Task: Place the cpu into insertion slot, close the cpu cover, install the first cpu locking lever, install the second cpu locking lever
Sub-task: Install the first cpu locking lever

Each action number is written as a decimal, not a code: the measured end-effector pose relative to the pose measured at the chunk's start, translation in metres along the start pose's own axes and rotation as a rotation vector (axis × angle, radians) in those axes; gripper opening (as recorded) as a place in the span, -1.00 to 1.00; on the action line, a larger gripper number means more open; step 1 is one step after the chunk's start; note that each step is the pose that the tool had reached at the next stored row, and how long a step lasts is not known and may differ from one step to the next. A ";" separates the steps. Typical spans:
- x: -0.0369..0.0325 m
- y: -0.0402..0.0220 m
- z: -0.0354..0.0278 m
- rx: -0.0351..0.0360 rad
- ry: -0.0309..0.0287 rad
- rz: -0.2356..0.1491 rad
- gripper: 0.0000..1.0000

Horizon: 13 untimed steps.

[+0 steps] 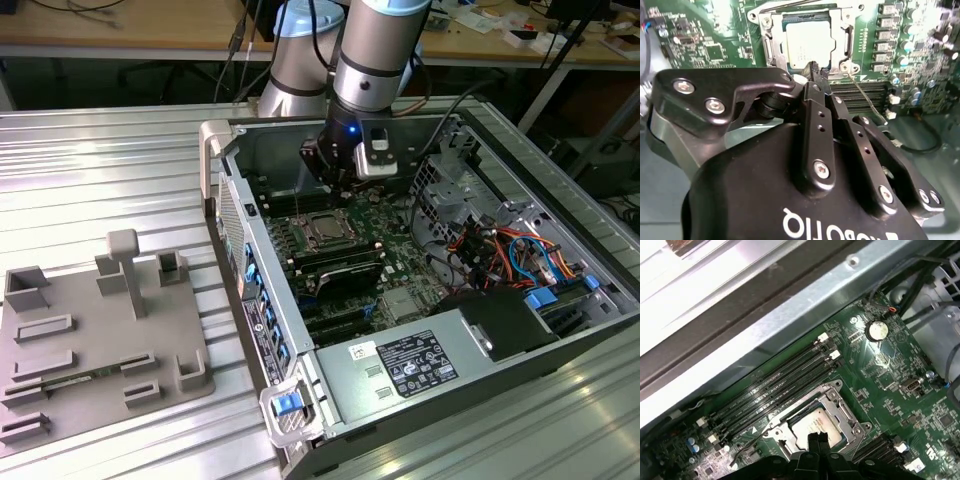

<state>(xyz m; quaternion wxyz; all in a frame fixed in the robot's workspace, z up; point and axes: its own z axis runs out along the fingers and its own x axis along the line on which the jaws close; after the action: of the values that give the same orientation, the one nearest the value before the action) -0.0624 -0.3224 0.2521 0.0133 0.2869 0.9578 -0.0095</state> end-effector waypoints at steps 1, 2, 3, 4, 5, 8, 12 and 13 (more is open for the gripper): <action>0.0000 0.0000 0.0000 -0.0006 -0.0002 -0.019 -0.79; 0.0000 0.0000 0.0000 -0.0010 -0.0004 -0.034 -0.79; 0.0000 0.0000 0.0000 -0.0016 -0.0006 -0.052 -0.79; 0.0000 0.0000 0.0000 -0.0018 -0.0006 -0.059 -0.79; 0.0000 -0.0001 0.0000 -0.0019 -0.0007 -0.059 -0.79; 0.0000 -0.0001 0.0000 -0.0019 -0.0006 -0.059 -0.79; -0.0002 -0.0006 0.0000 -0.0026 -0.0008 -0.083 -0.79; -0.0001 -0.0007 0.0000 -0.0034 -0.0010 -0.107 -0.79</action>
<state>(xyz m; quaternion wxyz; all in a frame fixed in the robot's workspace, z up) -0.0627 -0.3230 0.2521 0.0138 0.2352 0.9718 -0.0087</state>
